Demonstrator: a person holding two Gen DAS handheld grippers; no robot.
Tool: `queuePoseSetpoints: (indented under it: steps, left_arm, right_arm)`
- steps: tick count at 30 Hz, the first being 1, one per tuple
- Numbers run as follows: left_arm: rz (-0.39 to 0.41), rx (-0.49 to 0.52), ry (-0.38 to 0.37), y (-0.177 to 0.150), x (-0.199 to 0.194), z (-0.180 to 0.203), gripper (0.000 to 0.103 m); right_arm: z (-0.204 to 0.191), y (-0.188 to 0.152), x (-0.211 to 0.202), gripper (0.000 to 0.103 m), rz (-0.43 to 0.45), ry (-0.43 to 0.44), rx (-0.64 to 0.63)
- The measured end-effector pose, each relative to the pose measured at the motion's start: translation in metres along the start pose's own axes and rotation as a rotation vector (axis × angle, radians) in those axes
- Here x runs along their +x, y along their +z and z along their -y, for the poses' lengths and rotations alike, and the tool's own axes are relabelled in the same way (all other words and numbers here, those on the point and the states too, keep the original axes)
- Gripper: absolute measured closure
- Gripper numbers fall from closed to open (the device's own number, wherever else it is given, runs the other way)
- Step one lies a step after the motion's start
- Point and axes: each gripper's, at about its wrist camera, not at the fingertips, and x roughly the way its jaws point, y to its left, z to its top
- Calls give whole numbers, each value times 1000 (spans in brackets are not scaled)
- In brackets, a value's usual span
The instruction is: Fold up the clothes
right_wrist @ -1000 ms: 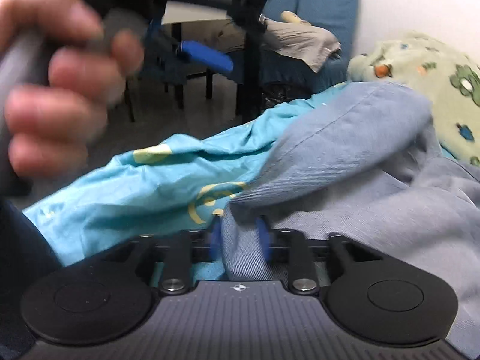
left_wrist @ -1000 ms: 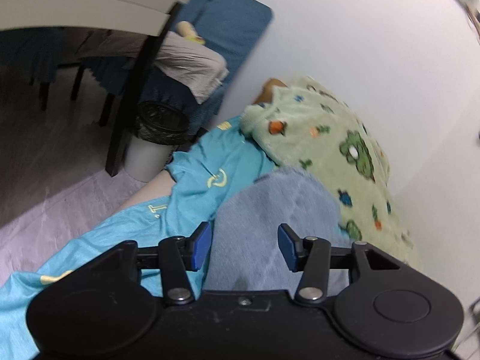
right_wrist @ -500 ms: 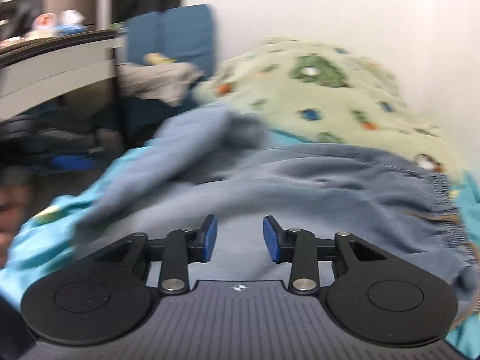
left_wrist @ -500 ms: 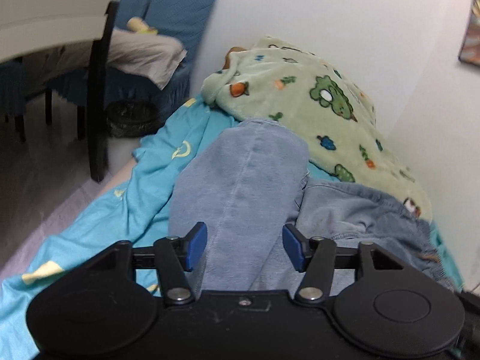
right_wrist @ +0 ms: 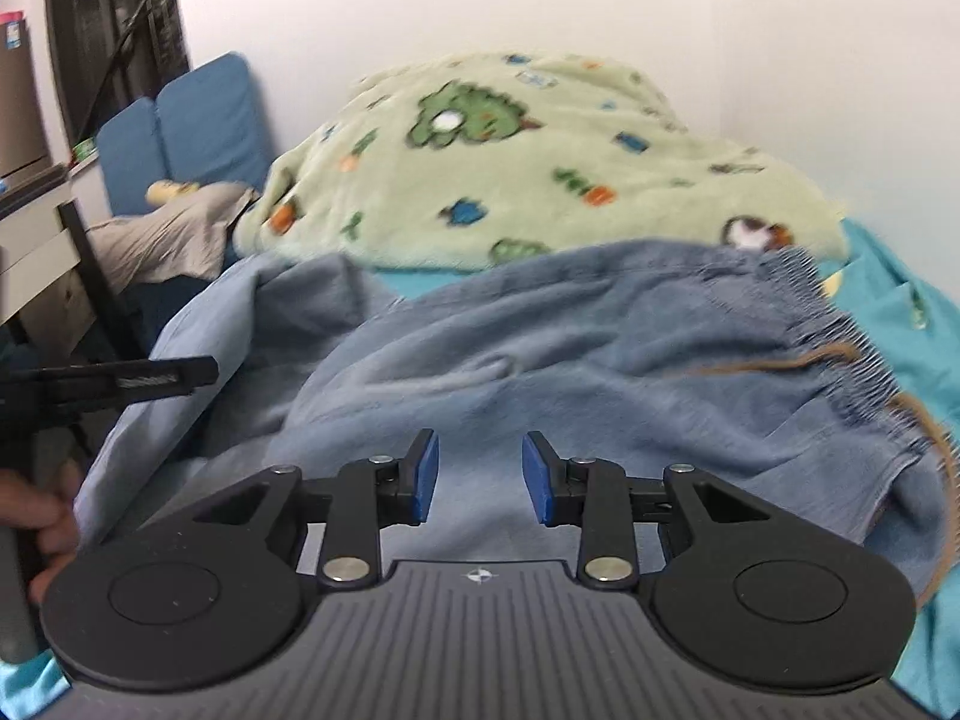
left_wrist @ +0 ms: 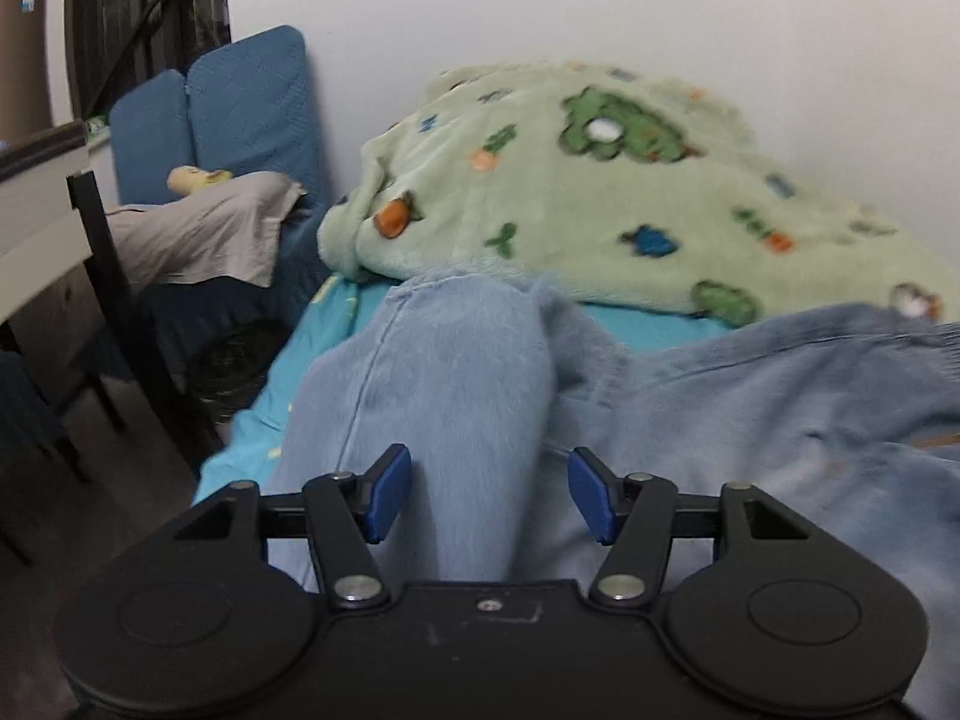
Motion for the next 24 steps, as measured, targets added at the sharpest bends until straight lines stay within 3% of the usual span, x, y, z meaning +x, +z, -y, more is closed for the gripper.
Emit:
queuePoseSetpoints:
  steps: [3,7,10,16,18,24]
  left_arm:
    - [-65,-5,79,9,37,-4,49]
    - [-73,-90,68,19,48,-29,88]
    - [-47,-175,76,30,31,-57,92]
    - [63,-451,114,33,-39,-146,94]
    - [87,-546,158,13,-61,-175,94]
    - [9,-803,224,-54,-97,-259,94]
  right_arm:
    - [16,8,5,69,15,-9,51]
    - [27,5,24,72,-8,-10,74]
    - [31,2,38,79,-40,1,99]
    - [32,3,34,82,-30,12,104]
    - [34,5,29,82,-21,4,107]
    - [42,9,13,85,4,-21,119]
